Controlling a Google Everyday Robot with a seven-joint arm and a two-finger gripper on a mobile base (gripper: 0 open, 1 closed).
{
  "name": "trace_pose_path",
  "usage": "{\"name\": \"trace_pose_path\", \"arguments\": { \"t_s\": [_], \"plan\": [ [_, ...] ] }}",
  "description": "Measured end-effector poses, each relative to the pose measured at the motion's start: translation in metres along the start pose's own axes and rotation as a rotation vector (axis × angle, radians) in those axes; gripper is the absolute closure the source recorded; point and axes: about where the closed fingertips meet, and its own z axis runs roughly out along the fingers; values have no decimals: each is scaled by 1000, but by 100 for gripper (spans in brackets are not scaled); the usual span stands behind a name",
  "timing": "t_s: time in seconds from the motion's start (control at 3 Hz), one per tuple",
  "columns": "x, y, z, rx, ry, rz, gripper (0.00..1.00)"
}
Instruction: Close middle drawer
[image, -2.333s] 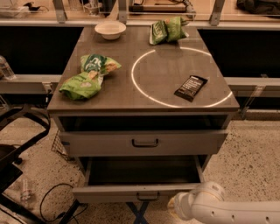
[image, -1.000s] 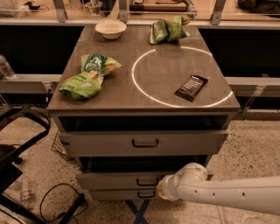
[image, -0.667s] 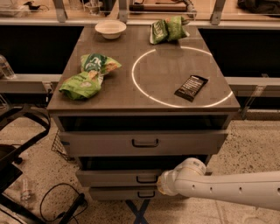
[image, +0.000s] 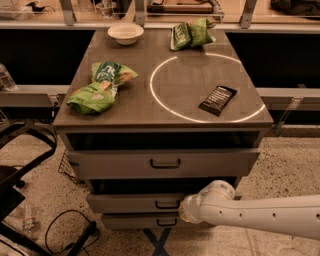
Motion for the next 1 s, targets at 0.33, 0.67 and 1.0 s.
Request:
{"name": "trace_pose_path", "arguments": {
  "t_s": [0.33,0.67,1.0],
  "plan": [
    [0,0,0,0,0,0,100],
    [3,-16,7,40,-25,-4,100],
    [3,-16,7,40,-25,-4,100]
  ]
}}
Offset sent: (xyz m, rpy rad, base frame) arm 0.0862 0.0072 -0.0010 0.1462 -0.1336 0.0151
